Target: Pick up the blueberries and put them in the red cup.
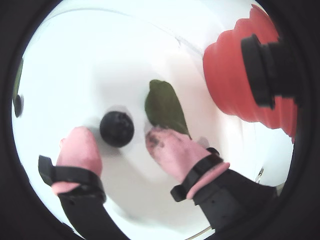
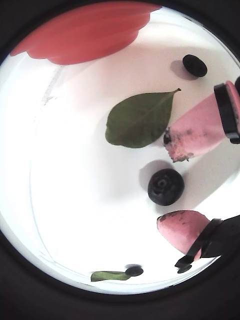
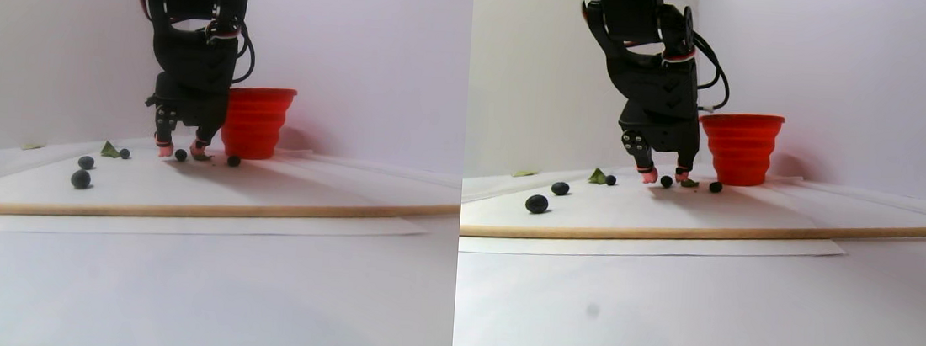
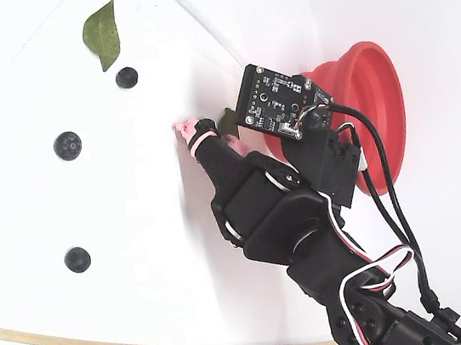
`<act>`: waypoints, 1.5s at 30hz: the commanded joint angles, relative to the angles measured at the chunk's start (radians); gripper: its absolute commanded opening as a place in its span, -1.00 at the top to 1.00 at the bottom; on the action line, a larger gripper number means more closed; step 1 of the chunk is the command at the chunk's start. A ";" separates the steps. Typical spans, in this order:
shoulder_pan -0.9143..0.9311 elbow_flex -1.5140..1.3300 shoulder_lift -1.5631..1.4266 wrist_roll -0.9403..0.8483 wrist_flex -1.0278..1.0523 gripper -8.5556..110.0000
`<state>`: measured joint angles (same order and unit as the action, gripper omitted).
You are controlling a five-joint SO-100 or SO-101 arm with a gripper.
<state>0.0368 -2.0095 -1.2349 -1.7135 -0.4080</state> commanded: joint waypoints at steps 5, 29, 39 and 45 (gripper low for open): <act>-0.012 0.091 -0.012 0.014 -0.035 0.52; -0.021 0.117 0.064 0.006 -0.103 0.54; -0.021 0.097 0.055 -0.014 -0.103 0.61; -0.021 0.084 0.044 -0.017 -0.103 0.64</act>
<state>0.0184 -1.9604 -1.1505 -1.7257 -0.4878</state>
